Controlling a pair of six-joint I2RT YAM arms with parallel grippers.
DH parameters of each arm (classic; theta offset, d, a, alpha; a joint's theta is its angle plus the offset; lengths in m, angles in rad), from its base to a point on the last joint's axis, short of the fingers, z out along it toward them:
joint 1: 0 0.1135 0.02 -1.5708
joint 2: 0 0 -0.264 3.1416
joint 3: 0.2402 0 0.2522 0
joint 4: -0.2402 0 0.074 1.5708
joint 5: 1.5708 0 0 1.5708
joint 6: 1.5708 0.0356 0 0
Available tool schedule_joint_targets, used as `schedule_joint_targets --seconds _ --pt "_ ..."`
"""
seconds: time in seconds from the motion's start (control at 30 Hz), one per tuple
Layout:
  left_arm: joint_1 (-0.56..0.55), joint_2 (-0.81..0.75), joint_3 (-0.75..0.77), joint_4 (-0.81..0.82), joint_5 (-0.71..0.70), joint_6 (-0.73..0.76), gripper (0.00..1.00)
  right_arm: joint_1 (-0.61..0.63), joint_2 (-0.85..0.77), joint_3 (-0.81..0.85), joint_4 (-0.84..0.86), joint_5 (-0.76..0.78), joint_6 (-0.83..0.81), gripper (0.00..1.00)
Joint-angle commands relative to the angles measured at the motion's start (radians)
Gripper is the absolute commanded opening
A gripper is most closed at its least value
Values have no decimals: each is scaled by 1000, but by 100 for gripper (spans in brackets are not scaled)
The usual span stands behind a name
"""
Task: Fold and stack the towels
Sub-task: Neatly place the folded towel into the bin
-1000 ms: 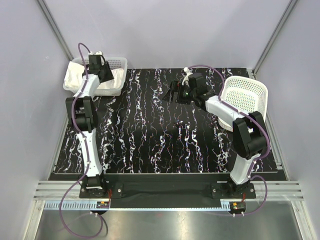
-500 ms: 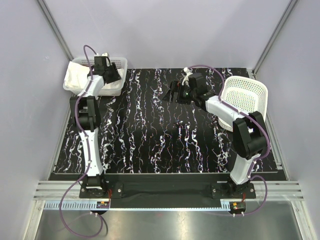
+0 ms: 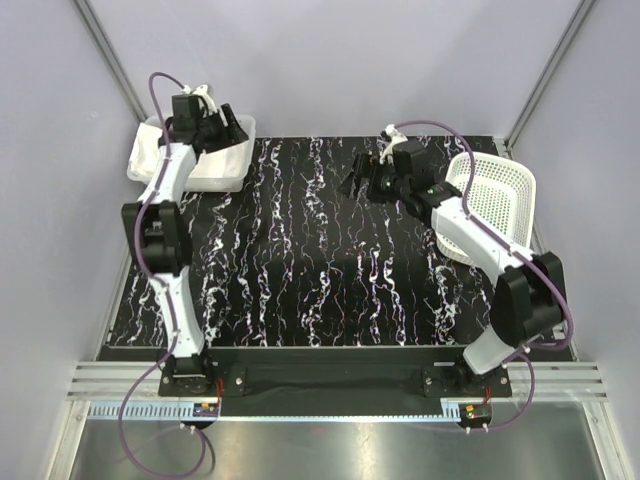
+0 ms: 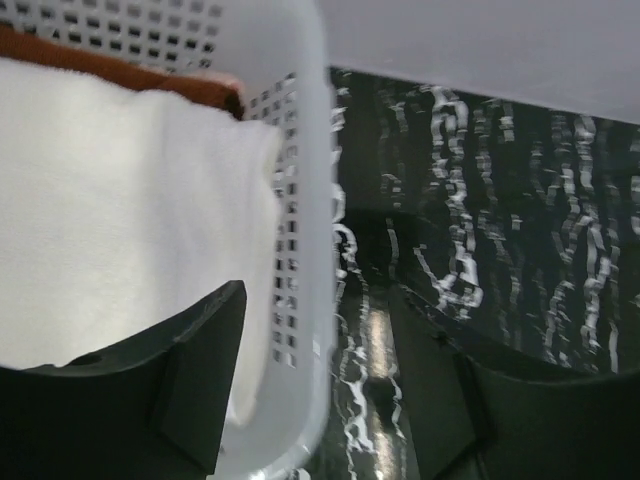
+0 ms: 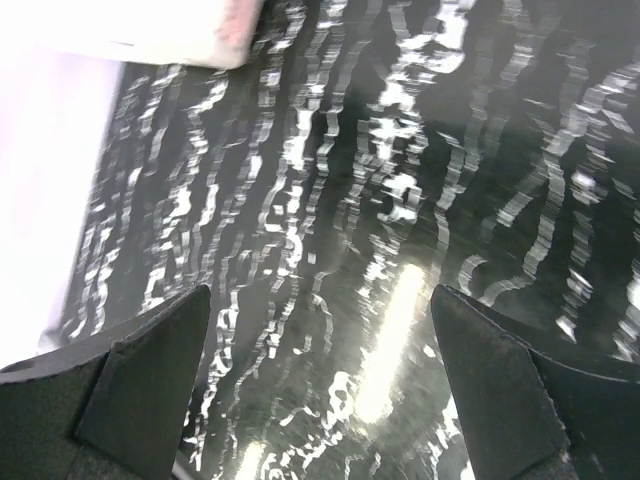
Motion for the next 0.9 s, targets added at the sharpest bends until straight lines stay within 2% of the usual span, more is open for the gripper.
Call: schedule_joint_targets --seconds 0.0,0.03,0.13,0.23,0.3,0.43,0.6,0.87 --pt "-31 -263 -86 10 121 22 78 3 -105 -28 -132 186 -9 100" --pt "-36 -300 -120 7 141 30 99 4 -128 -27 -176 252 -7 100" --pt "-100 -458 -276 -30 155 78 99 3 -232 9 -398 305 -3 100" --pt "-166 -648 -476 -14 146 102 99 4 -324 59 -525 375 48 100" --pt "-206 -799 -638 40 140 71 99 3 -386 52 -536 391 51 100" --pt "-253 -1013 -828 80 210 27 99 3 -527 7 -539 409 39 100" --pt "-266 -1216 -913 2 240 43 99 4 -658 -34 -579 411 18 100" --pt "-267 -1359 -949 16 249 -32 99 4 -767 -92 -548 408 14 100"
